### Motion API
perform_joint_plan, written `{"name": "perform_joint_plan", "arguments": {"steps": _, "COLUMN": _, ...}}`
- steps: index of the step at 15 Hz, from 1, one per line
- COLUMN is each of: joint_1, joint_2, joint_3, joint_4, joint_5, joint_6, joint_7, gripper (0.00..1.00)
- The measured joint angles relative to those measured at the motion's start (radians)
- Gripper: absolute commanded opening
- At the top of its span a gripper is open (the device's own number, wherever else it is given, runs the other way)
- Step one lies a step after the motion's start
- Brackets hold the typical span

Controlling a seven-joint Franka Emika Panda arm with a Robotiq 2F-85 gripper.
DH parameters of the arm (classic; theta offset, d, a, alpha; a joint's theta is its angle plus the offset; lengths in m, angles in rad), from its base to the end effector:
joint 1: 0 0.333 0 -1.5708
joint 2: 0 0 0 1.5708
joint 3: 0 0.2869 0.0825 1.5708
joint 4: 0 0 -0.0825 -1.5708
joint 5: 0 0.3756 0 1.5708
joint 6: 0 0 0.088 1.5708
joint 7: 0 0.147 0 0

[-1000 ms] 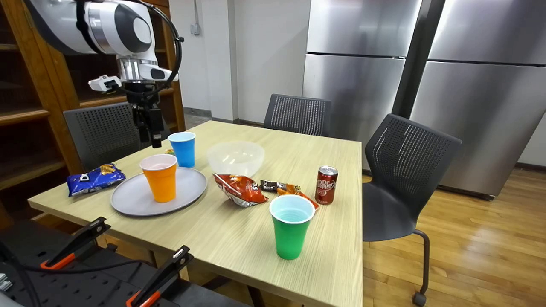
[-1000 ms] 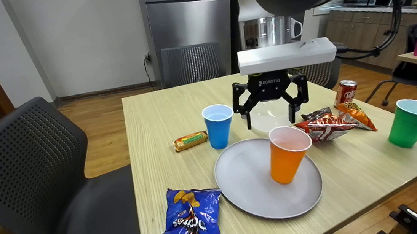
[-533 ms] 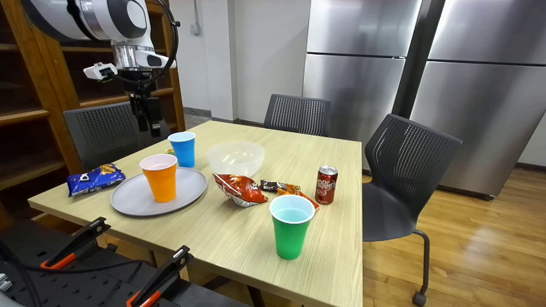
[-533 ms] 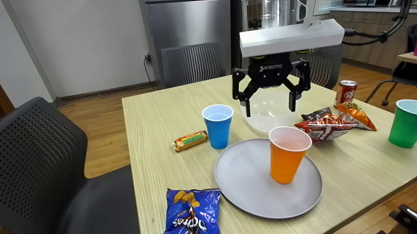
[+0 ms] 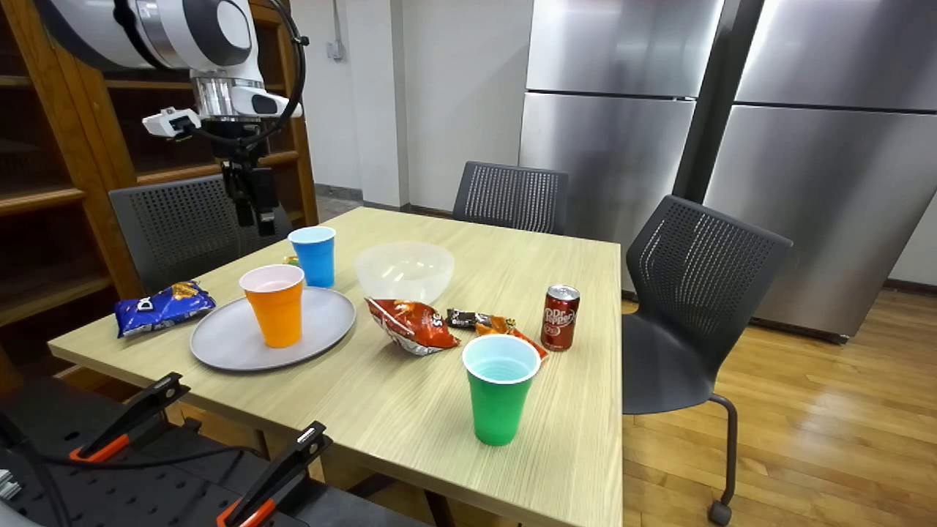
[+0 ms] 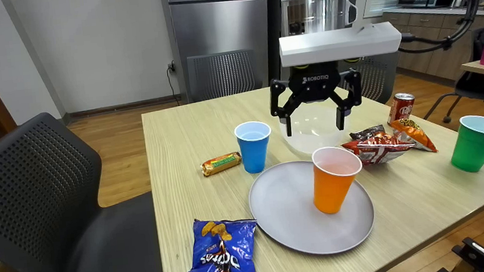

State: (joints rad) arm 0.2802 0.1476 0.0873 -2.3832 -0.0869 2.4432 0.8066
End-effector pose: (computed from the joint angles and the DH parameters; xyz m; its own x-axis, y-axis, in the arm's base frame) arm 0.4499 0.1722 0.1904 0.9311 -0.3633 -0.0340 -0.3592 -0.9290 0.0890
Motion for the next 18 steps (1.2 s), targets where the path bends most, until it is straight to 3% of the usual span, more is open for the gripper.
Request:
{"name": "perform_joint_plan", "arguments": {"steps": 10, "joint_1": -0.006, "joint_2": 0.065, "joint_3": 0.007, "joint_4": 0.015, "joint_5": 0.029, "joint_6": 0.088, "joint_7": 0.000, "gripper": 1.00}}
{"name": "perform_joint_plan", "arguments": {"steps": 18, "joint_1": 0.038, "joint_2": 0.123, "joint_3": 0.050, "joint_4": 0.043, "joint_5": 0.029, "joint_6": 0.094, "joint_7": -0.009, "gripper": 1.00}}
